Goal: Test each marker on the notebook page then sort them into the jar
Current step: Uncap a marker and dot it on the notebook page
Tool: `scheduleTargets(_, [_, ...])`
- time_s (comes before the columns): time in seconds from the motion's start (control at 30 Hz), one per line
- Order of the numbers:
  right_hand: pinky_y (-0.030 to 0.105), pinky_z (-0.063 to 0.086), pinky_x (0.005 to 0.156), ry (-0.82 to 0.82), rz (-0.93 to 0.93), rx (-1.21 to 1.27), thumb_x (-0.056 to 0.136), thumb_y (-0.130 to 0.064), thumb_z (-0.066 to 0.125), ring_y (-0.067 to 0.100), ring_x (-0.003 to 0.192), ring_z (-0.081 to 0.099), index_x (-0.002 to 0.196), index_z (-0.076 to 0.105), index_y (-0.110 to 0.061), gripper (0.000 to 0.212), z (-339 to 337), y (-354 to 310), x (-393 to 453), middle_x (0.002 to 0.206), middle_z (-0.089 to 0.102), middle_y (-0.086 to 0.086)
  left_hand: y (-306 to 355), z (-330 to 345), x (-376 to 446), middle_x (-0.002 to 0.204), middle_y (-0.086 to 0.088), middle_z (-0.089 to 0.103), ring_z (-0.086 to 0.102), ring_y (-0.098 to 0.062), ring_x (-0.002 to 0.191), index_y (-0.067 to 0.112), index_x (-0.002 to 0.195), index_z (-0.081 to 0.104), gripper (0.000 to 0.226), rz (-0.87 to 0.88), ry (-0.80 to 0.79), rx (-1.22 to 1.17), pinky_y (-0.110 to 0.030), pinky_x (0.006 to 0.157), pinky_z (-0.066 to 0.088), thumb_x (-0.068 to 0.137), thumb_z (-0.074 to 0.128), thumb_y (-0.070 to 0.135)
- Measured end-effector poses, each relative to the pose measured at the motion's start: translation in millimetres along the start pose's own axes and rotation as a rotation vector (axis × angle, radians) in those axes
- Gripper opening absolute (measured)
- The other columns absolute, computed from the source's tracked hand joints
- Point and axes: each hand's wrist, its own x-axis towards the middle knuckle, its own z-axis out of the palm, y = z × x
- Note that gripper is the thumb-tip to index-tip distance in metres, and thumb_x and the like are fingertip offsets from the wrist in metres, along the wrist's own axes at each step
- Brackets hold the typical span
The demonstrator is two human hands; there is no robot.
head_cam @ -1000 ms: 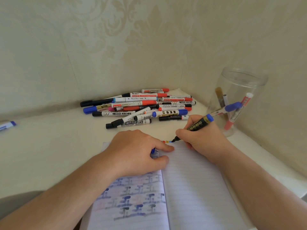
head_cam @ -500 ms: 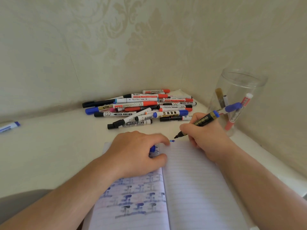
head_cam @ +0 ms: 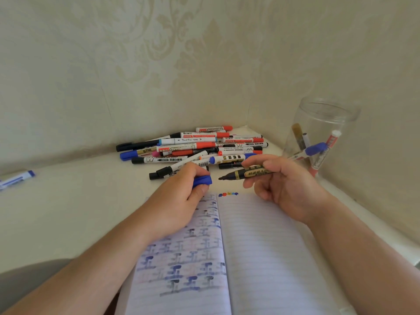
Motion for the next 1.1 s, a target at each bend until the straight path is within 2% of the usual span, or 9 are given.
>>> scheduleTargets(0.17, [0.033,0.033,0.055,0.017,-0.002,-0.088,0.083,-0.025,0.053,0.024,0.055,0.043,0.096,0.063,-0.015,0.020,1.8,1.8,0.7,0.089,0.074,0.026,-1.8,1.6,-0.4,0.115,0.032,0.051,0.050,0.010,0.108,0.043,0.127,0.046,0.022,0.039,-0.005,-0.001,-0.019,0.089,0.042,0.106,0.049,0.037])
scheduleTargets(0.37, [0.031,0.037,0.056,-0.001,-0.030,-0.225,0.093,-0.019,0.069,0.024,0.060,0.045,0.104,0.075,-0.013,0.014,4.7,4.6,-0.6,0.095,0.078,0.022,-5.6,4.4,0.1,0.103,0.027,0.057,0.054,0.007,0.095,0.047,0.123,0.047,0.020,0.089,-0.005,-0.008,-0.021,0.077,0.042,0.106,0.051,0.037])
scheduleTargets(0.47, [0.025,0.041,0.055,-0.004,-0.058,-0.316,0.096,-0.011,0.072,0.015,0.059,0.047,0.106,0.081,-0.025,0.019,4.5,8.7,-1.0,0.087,0.078,0.010,-9.2,3.0,0.4,0.097,0.027,0.062,0.059,0.001,0.087,0.051,0.119,0.053,0.022,0.097,0.019,-0.095,-0.029,0.078,0.050,0.105,0.054,0.034])
scheduleTargets(0.57, [0.021,0.045,0.059,0.013,-0.113,-0.531,0.099,-0.019,0.071,0.009,0.062,0.051,0.106,0.078,-0.046,0.028,4.2,13.3,-0.3,0.081,0.072,0.003,-11.5,1.5,0.4,0.093,0.018,0.067,0.061,-0.005,0.078,0.052,0.116,0.056,0.024,0.096,0.019,-0.175,-0.037,0.078,0.055,0.106,0.052,0.030])
scheduleTargets(0.67, [0.018,0.044,0.065,-0.021,-0.158,-0.669,0.103,-0.023,0.065,0.006,0.068,0.049,0.106,0.071,-0.049,0.027,5.0,16.4,1.4,0.082,0.064,0.002,-10.4,3.2,0.7,0.084,0.011,0.064,0.056,-0.009,0.072,0.046,0.118,0.054,0.018,0.113,-0.006,-0.108,-0.039,0.072,0.051,0.108,0.044,0.034])
scheduleTargets(0.83, [0.016,0.036,0.054,-0.037,-0.128,-0.682,0.106,-0.021,0.059,0.004,0.056,0.039,0.110,0.069,-0.037,0.019,4.4,14.9,3.7,0.062,0.048,-0.017,-8.0,5.1,1.8,0.084,0.011,0.057,0.053,-0.006,0.076,0.037,0.124,0.050,0.018,0.099,-0.015,0.026,-0.034,0.069,0.043,0.108,0.041,0.038])
scheduleTargets(0.97, [0.019,0.036,0.053,-0.014,-0.138,-0.632,0.105,-0.021,0.061,0.006,0.055,0.039,0.106,0.070,-0.038,0.019,7.5,15.3,4.6,0.067,0.051,-0.011,-3.5,4.4,3.8,0.094,0.013,0.060,0.056,-0.002,0.086,0.041,0.120,0.045,0.013,0.070,0.044,-0.054,-0.032,0.081,0.049,0.106,0.045,0.042])
scheduleTargets(1.03, [0.024,0.037,0.053,0.036,-0.125,-0.540,0.104,-0.017,0.063,0.010,0.055,0.041,0.097,0.069,-0.038,0.023,9.9,14.2,3.5,0.071,0.055,-0.003,-0.3,4.2,4.7,0.101,0.015,0.060,0.060,-0.002,0.091,0.043,0.119,0.034,0.027,0.028,0.058,-0.091,-0.031,0.084,0.052,0.101,0.054,0.048])
scheduleTargets(1.1, [0.027,0.037,0.053,0.101,-0.134,-0.437,0.103,-0.010,0.062,0.013,0.054,0.042,0.090,0.068,-0.034,0.027,11.3,6.2,-0.2,0.064,0.053,-0.001,1.8,5.5,4.0,0.093,0.010,0.061,0.062,-0.008,0.082,0.042,0.118,0.025,0.048,0.030,0.040,-0.034,-0.035,0.077,0.056,0.093,0.064,0.056])
